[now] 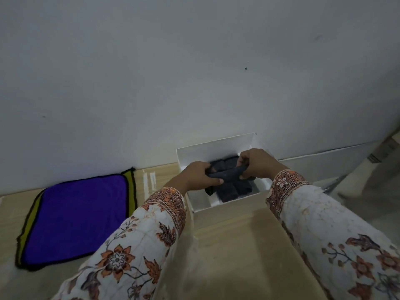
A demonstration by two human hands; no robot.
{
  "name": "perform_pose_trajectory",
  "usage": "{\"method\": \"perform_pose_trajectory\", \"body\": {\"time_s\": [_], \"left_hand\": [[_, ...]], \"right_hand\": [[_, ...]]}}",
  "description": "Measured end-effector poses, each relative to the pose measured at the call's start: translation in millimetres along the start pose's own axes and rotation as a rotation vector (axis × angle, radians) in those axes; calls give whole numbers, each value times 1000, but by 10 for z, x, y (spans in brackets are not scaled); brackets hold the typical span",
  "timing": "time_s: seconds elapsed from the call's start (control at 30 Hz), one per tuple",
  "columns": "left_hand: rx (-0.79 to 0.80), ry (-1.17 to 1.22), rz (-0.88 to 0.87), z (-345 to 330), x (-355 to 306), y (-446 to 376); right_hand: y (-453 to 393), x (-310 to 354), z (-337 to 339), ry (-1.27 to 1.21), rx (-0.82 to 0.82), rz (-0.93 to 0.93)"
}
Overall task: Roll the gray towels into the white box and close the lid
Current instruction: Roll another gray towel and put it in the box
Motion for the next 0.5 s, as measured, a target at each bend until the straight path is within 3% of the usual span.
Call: {"method": "perform_pose_trajectory", "body": {"time_s": [0.3, 0.5], "left_hand": [[331, -205, 159, -551, 204, -306], [459, -224, 194, -839, 223, -370]], "right_hand": [[-377, -479, -579, 188, 436, -31], [-467, -672, -759, 349, 520, -45]]}}
Point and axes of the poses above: each hand's wrist, its own y-axis away from the middle knuckle, its own z-axis out of the back of the hand, x = y × z, the point moved 8 cm from there along -y, towards the middle knuckle, and after that the axes turned 4 degrees about y, right-handed, at the moved point
